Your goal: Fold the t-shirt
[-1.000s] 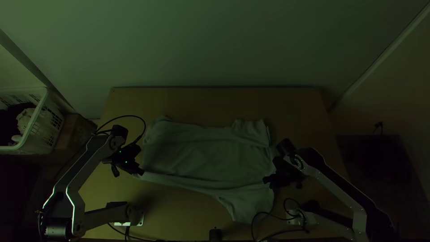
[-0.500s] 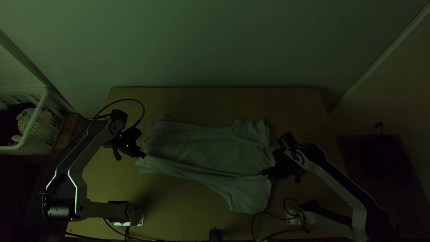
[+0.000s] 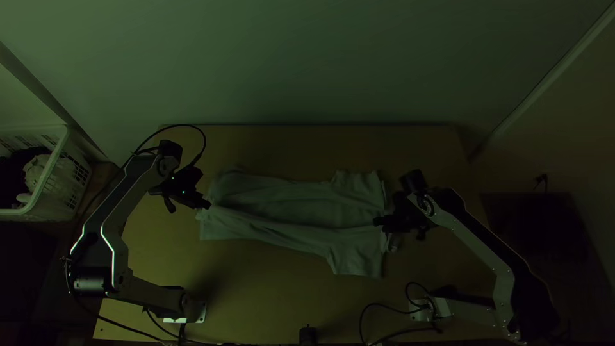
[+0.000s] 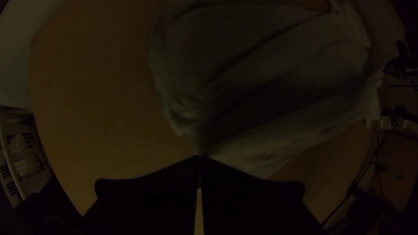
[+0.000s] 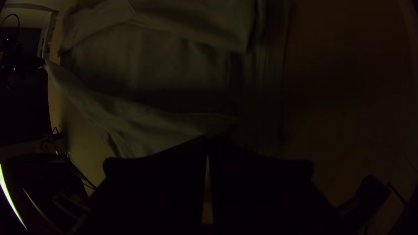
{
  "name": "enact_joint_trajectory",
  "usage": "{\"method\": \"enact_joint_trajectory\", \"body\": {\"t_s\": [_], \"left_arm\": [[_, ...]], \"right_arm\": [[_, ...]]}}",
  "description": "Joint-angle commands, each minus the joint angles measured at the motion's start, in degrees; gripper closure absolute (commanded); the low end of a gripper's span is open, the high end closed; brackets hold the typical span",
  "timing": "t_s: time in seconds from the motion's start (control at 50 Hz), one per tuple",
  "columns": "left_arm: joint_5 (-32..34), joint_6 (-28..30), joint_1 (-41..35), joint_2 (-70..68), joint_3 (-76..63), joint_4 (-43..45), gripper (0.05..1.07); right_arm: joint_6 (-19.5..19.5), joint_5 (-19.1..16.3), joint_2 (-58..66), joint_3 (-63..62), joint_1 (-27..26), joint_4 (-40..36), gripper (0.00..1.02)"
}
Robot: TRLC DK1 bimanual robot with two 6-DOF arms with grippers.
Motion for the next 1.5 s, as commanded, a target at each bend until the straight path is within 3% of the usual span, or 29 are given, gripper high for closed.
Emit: {"method": "enact_joint_trajectory", "body": {"t_s": [0.0,1.14,1.18,1.24,1.3,1.34,1.38,1.48], "left_arm": [[0.58,-1.12,-0.72,1.78,2.99,-0.27,1.04],[4.36,-5.51,2.00,19.09,20.74,1.75,1.03],[4.54,-6.04,2.00,19.71,21.09,1.75,0.93],[4.54,-6.65,2.00,20.23,21.09,1.66,0.55],[4.54,-6.74,1.92,20.32,20.74,1.66,0.13],[4.63,-6.92,1.83,20.23,20.57,1.66,0.10],[5.33,-6.92,1.92,20.23,20.57,1.75,0.10],[8.58,-7.27,3.06,19.88,20.74,2.98,0.10]], "right_arm": [[1.33,1.05,1.96,1.35,-0.41,1.33,1.00],[0.63,8.35,17.34,16.99,-7.27,11.35,1.00],[0.54,9.31,17.60,16.99,-7.27,12.40,0.99],[0.37,11.16,17.95,16.81,-7.36,14.25,0.93],[0.37,11.77,18.48,16.81,-7.45,14.60,0.59],[0.37,11.77,18.83,16.64,-7.62,14.60,0.32],[0.19,11.68,19.54,16.64,-7.71,14.43,0.14],[-0.16,11.77,19.71,16.64,-8.32,13.90,0.11]]}}
